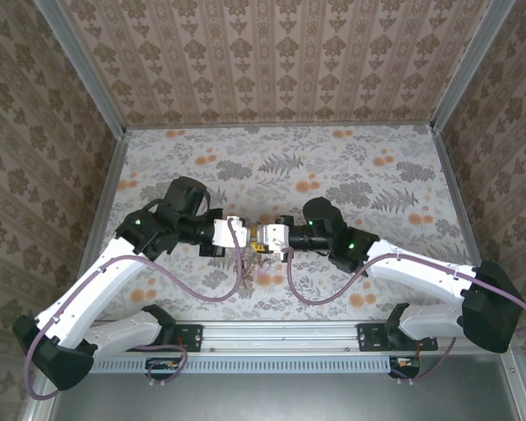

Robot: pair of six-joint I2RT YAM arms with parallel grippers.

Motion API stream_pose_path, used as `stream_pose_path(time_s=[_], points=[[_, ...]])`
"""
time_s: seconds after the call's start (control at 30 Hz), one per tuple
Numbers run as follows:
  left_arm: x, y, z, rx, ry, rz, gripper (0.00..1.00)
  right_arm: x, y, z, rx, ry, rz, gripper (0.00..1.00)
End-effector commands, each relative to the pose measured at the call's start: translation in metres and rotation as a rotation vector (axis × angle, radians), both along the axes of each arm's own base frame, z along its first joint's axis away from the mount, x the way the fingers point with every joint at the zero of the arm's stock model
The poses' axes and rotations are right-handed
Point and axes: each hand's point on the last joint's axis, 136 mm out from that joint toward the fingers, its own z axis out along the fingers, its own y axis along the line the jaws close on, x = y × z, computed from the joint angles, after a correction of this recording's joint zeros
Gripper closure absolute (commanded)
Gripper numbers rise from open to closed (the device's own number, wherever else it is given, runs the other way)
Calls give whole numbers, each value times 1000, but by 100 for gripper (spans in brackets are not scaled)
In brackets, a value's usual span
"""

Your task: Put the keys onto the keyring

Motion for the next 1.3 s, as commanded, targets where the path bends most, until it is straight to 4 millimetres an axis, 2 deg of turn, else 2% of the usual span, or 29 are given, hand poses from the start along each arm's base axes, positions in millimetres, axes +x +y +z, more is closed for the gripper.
stream_pose_path(time_s=[0.0,0.07,0.13,0.2,0.27,0.33,0.47,0.57,0.73,0.9,1.1,1.2,1.27], points=[[-1,-6,7,-50,18,-11,100,0,0,19,49,-18,-13,87],[-1,-6,6,-46,24,-9,100,0,0,20,57,-15,-13,86],[0,-6,4,-37,29,-4,100,-1,0,21,67,-8,-13,81],[1,-5,1,-30,34,-2,100,0,0,20,68,-4,-16,81],[1,-6,0,-25,42,0,100,1,0,19,66,1,-24,85],[1,-6,1,-25,46,4,100,0,0,19,66,4,-23,100],[5,-6,7,-69,43,31,100,1,1,17,76,33,-29,100],[4,-6,14,-140,40,44,84,7,-2,30,176,57,-65,100],[3,0,21,-248,73,58,75,16,-12,52,331,99,-81,100],[11,4,20,-263,103,86,71,12,-11,60,352,100,-50,100],[18,-6,32,-347,123,90,63,11,-10,61,355,108,-34,100],[22,-8,36,-368,122,96,63,11,-10,63,360,108,-36,100],[21,-9,37,-368,128,90,69,11,-10,65,367,109,-37,100]])
